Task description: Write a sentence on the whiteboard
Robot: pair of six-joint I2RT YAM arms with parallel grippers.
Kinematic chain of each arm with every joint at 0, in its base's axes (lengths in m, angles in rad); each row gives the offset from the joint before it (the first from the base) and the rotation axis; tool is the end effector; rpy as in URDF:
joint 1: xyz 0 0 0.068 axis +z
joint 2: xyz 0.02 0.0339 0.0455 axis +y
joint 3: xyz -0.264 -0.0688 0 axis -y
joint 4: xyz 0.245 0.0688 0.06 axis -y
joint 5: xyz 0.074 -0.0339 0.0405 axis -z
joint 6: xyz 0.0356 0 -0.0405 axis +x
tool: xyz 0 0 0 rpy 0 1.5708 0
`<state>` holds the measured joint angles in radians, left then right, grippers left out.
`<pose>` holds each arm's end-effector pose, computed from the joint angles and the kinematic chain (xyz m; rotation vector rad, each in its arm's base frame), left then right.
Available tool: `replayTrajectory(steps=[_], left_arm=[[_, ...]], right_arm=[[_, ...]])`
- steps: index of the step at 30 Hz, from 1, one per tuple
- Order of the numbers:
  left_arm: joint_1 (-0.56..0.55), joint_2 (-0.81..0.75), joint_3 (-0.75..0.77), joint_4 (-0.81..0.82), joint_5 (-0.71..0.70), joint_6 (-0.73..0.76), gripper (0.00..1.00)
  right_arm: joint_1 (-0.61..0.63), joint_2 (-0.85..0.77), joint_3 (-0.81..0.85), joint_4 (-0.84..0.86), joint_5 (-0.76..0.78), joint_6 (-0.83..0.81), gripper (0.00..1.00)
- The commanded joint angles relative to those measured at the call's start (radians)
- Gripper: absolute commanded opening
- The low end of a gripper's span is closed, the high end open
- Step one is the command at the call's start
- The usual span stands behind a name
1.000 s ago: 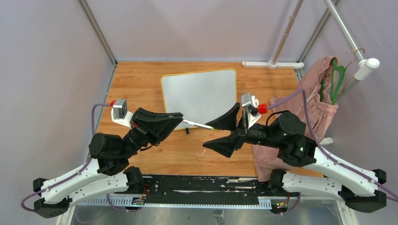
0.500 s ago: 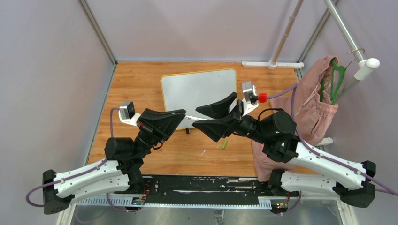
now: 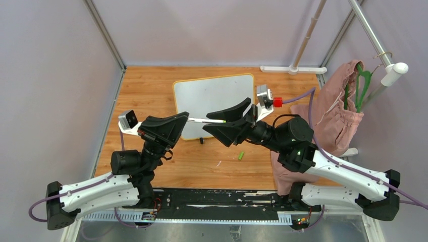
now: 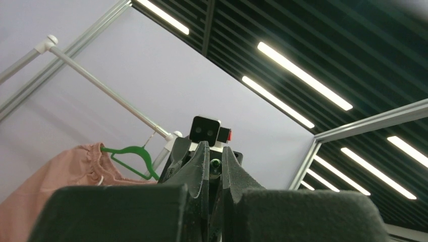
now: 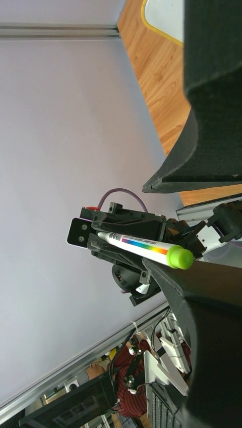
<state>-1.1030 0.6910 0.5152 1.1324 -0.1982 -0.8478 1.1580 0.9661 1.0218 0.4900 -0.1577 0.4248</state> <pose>0.0653 -0.1138 0.3870 -0.1304 0.7326 -1.8140 0.0769 0.1896 0.4609 -0.5587 1.0080 1.5060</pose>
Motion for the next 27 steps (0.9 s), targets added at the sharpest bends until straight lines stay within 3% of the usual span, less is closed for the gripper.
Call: replayTrajectory(steps=[1,7,18,24,27], left_arm=[[-0.001,0.008,0.005,0.042,-0.026,-0.027,0.00],[-0.002,0.011,0.008,0.012,-0.018,-0.051,0.00],[-0.002,0.044,0.020,0.005,-0.008,-0.105,0.00],[-0.002,0.054,0.028,0.003,-0.008,-0.106,0.00],[-0.003,0.062,0.029,0.011,-0.007,-0.111,0.00]], right_arm=[[0.003,-0.007,0.023,0.050,-0.012,-0.003,0.52],[0.003,-0.004,0.029,0.058,-0.007,-0.011,0.59],[0.003,0.003,0.040,0.048,0.006,-0.040,0.57],[0.003,0.006,0.041,0.055,0.005,-0.047,0.40],[0.003,0.009,0.041,0.057,0.012,-0.047,0.40]])
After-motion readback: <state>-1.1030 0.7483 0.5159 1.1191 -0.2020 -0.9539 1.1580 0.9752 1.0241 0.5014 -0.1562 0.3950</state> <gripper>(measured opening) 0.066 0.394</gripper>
